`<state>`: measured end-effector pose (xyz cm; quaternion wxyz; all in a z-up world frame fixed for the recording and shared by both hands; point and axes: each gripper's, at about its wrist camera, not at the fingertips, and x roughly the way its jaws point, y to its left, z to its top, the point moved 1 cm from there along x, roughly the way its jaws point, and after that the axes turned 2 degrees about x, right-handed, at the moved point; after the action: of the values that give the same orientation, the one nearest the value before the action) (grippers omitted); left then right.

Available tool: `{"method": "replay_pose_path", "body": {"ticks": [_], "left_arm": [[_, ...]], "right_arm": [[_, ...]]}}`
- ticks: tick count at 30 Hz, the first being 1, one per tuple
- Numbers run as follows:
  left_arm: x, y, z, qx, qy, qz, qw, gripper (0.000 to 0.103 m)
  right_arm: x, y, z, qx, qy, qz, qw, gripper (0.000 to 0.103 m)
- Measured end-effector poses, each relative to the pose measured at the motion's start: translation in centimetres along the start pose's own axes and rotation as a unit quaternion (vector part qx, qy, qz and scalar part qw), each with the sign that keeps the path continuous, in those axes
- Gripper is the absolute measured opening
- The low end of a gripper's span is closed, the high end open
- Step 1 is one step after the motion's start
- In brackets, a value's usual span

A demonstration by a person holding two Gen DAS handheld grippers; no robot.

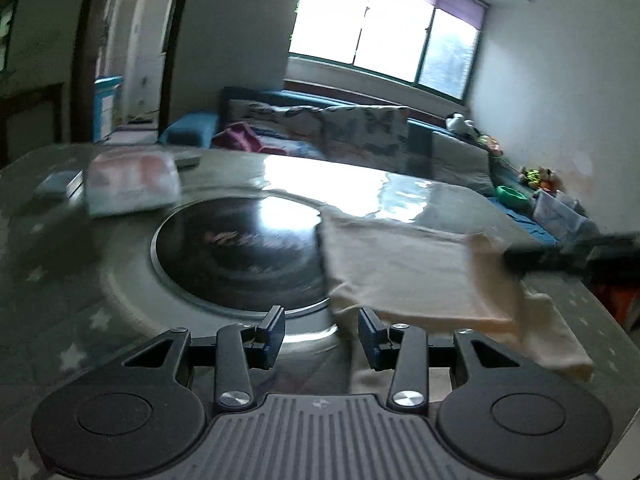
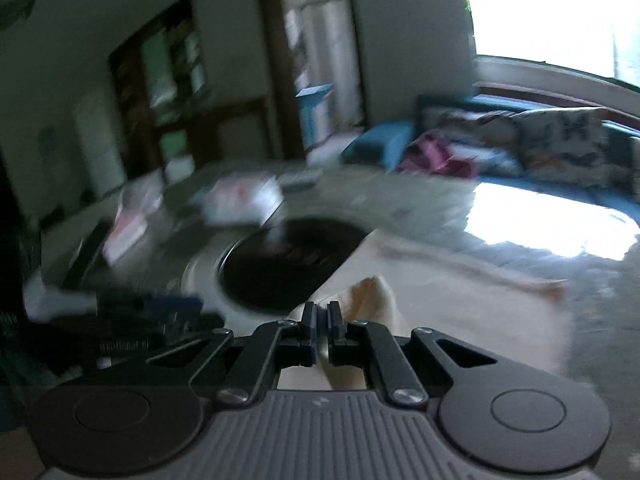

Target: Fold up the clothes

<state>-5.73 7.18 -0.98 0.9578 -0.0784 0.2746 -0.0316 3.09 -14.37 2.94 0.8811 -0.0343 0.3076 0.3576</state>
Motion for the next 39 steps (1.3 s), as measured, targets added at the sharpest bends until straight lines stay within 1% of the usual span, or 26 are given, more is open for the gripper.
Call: {"method": "replay_pose_path", "body": {"ticks": [3, 5, 7, 10, 11, 12, 14, 16, 18, 20, 23, 26, 28, 29, 31, 32, 33, 36, 39], "left_arm": [[-0.3, 0.4, -0.4, -0.003, 0.003, -0.002, 1.0, 0.044], [-0.5, 0.6, -0.7, -0.006, 0.005, -0.003, 1.0, 0.044], [-0.6, 0.8, -0.9, -0.007, 0.007, -0.004, 0.9999, 0.044], [-0.6, -0.5, -0.6, 0.009, 0.003, -0.023, 0.9997, 0.044], [-0.6, -1.0, -0.5, 0.014, 0.001, -0.03, 0.9995, 0.043], [-0.4, -1.5, -0.5, 0.019, 0.002, -0.037, 0.9991, 0.042], [0.0, -2.6, -0.6, 0.028, 0.004, -0.052, 0.9982, 0.042], [0.6, -3.9, -0.8, 0.043, 0.01, -0.07, 0.9966, 0.042], [1.3, -4.9, -1.0, 0.056, 0.019, -0.073, 0.9956, 0.042], [1.9, -5.6, -1.3, 0.065, 0.028, -0.074, 0.9947, 0.041], [2.6, -6.3, -1.7, 0.079, 0.042, -0.069, 0.9936, 0.039], [3.0, -6.3, -2.2, 0.081, 0.055, -0.06, 0.9934, 0.039], [3.1, -6.2, -2.5, 0.083, 0.06, -0.055, 0.9932, 0.03], [3.2, -6.2, -2.6, 0.085, 0.062, -0.052, 0.993, 0.027], [3.2, -6.2, -2.6, 0.086, 0.061, -0.045, 0.9934, 0.013], [3.0, -6.1, -2.5, 0.084, 0.058, -0.043, 0.9938, 0.012], [2.8, -6.1, -2.4, 0.082, 0.056, -0.04, 0.9942, 0.006], [2.3, -5.9, -2.1, 0.077, 0.047, -0.033, 0.9954, 0.003], [1.6, -5.7, -1.9, 0.072, 0.039, -0.026, 0.9963, 0.003]], "right_arm": [[2.7, 2.2, -1.3, -0.012, 0.039, 0.023, 0.999, 0.005], [4.1, 3.2, -2.2, -0.013, 0.064, 0.041, 0.997, 0.009], [3.4, 3.2, -2.6, -0.013, 0.065, 0.048, 0.997, 0.01], [1.2, 2.5, -2.8, -0.006, 0.054, 0.047, 0.997, 0.012], [0.2, 1.9, -2.9, -0.001, 0.047, 0.039, 0.998, 0.013], [-0.5, 0.9, -3.0, 0.006, 0.045, 0.025, 0.999, 0.016], [-2.1, -1.0, -3.3, 0.019, 0.039, -0.003, 0.999, 0.017], [-3.9, -3.3, -4.4, 0.039, 0.041, -0.036, 0.998, 0.017], [-5.1, -5.0, -5.7, 0.058, 0.05, -0.058, 0.995, 0.017], [-5.4, -6.2, -7.2, 0.075, 0.061, -0.073, 0.993, 0.017], [-5.5, -7.1, -8.9, 0.083, 0.076, -0.083, 0.99, 0.017], [-5.6, -7.5, -10.2, 0.09, 0.081, -0.081, 0.989, 0.017], [-5.6, -7.6, -10.8, 0.093, 0.08, -0.078, 0.989, 0.017], [-5.7, -7.6, -10.8, 0.091, 0.081, -0.077, 0.99, 0.017], [-5.8, -7.5, -10.5, 0.082, 0.085, -0.075, 0.99, 0.017], [-5.9, -7.4, -10.4, 0.077, 0.087, -0.074, 0.99, 0.016], [-5.9, -7.4, -10.2, 0.072, 0.088, -0.073, 0.991, 0.016], [-6.2, -7.7, -8.9, 0.061, 0.073, -0.077, 0.993, 0.017], [-5.9, -8.2, -7.5, 0.052, 0.053, -0.086, 0.994, 0.017]]}}
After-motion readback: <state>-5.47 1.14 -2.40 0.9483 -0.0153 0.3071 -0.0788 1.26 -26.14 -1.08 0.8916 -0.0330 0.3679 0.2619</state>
